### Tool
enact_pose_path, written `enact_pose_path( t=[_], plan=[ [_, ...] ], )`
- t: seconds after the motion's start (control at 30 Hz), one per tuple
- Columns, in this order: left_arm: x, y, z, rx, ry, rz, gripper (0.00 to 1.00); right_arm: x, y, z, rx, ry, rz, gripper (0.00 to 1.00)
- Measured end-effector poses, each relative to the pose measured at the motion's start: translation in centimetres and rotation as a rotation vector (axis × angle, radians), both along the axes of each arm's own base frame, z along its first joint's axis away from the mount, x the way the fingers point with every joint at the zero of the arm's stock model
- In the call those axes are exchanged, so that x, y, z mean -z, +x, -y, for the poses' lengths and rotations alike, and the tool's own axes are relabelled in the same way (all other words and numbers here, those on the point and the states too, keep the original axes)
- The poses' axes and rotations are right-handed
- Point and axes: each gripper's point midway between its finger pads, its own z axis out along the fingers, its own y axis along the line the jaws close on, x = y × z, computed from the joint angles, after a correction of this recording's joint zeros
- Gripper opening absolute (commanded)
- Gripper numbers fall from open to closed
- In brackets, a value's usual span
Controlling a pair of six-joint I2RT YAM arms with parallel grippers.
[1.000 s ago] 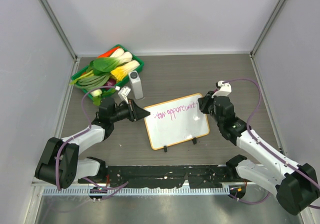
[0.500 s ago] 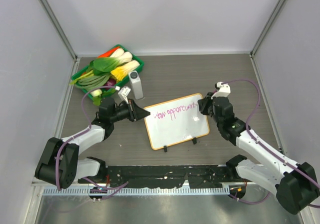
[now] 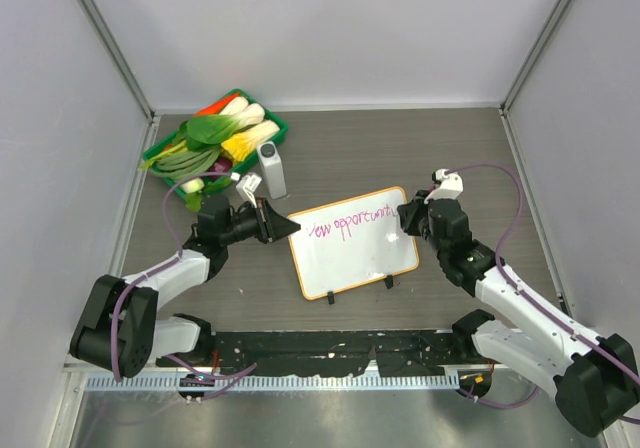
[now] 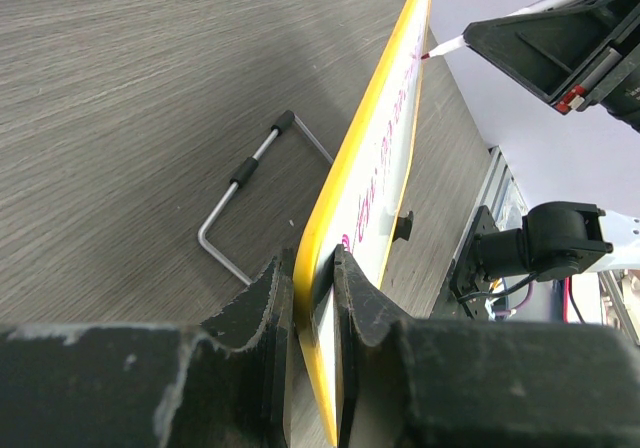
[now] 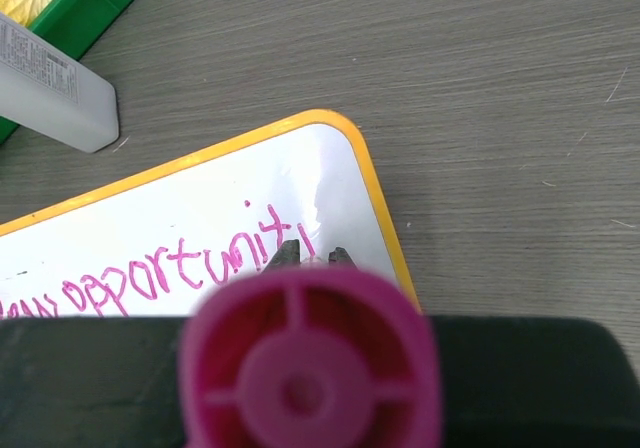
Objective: Write a sentence on the whiteboard
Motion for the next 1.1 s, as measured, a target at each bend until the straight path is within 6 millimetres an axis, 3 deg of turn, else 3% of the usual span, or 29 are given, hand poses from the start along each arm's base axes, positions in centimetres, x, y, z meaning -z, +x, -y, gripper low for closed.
enact_pose_path(
  t=[0.33, 0.47, 0.67, 0.9, 1.1],
  plan=[
    [0.0, 0.0, 0.0, 0.000, 0.000, 0.000, 0.00, -2.9, 1.1, -0.5, 0.006, 0.034, 0.066, 0.01],
    [0.0, 0.0, 0.0, 0.000, 0.000, 0.000, 0.00, -2.8, 1.7, -0.6, 0.017, 0.031, 0.070, 0.01],
    [0.0, 0.0, 0.0, -0.002, 0.001, -0.001, 0.00, -1.2, 2.3, -0.6, 0.028, 0.000, 0.030, 0.01],
    [0.1, 0.0, 0.0, 0.000, 0.002, -0.004, 0.00, -1.6, 2.3, -0.6, 0.027, 0.003, 0.037, 0.01],
    [0.1, -0.1, 0.0, 0.000, 0.002, -0.004, 0.00, -3.7, 1.4, -0.1, 0.030, 0.030, 0.090, 0.01]
  ],
)
